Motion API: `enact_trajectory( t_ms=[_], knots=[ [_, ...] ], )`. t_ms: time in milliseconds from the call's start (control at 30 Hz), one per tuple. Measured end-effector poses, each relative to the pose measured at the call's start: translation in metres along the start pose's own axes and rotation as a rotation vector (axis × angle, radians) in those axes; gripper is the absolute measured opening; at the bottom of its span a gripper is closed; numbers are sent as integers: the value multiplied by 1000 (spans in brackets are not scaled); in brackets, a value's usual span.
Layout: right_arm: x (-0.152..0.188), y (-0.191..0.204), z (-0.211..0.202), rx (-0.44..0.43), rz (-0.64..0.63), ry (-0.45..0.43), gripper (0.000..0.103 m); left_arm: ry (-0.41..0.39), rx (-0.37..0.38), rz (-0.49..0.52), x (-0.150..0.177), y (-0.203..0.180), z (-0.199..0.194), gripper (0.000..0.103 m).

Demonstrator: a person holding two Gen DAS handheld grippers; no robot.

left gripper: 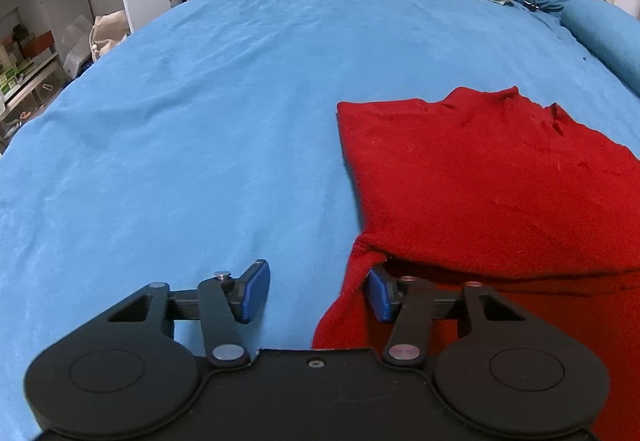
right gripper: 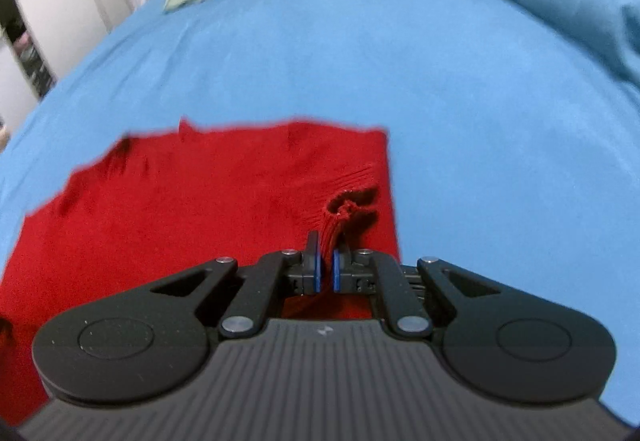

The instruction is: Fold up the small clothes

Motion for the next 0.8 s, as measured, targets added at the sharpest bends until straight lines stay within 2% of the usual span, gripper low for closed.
enact_trajectory(
  t_ms=[33, 67, 100, 167, 200, 267, 367, 433, 500, 600, 667, 800],
  knots=[
    [-1, 2, 1, 15, -9, -7, 26, 2, -1, -5, 0, 1, -1, 55],
    [-1, 1, -3, 33, -2, -14, 39, 3, -3, -11, 0, 1, -2, 54],
    [-3, -1, -8, 42, 11, -27, 61, 5, -5, -16, 0, 1, -5, 54],
    [-7, -1, -32, 46, 27, -113, 85, 4, -5, -7, 1, -1, -11, 54],
    [-7, 2, -42, 34, 17, -147, 93, 5, -9, 0, 3, -3, -14, 54],
    [-5, 17, -51, 12, -50, -162, 99, 17, -6, 4, 8, -3, -17, 54],
    [6, 31, -39, -26, -135, -127, 99, 35, 1, 1, 17, -2, -20, 57],
    [11, 37, -24, -42, -149, -98, 99, 42, 17, 2, 22, -2, -22, 70],
    [20, 33, -2, -32, -137, -24, 99, 41, 30, 24, 25, -5, -23, 74],
    [20, 29, 6, -72, -81, -36, 103, 47, 38, 41, 30, -5, -23, 75],
    [17, 32, 4, -65, -101, -26, 103, 44, 46, 28, 30, -4, -23, 75],
    [8, 27, -19, -77, -80, -28, 103, 29, 78, 5, 25, -7, -35, 75]
  ],
)
Point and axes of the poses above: each gripper's, at about its wrist camera, not at the fingertips, and z roughly the way its jaws point, y to its left, x to its underside, the point moved 10 cm from there along z, roughly the way its jaws point, and after that the axes turned 10 degrees about x, right-handed, at the moved point
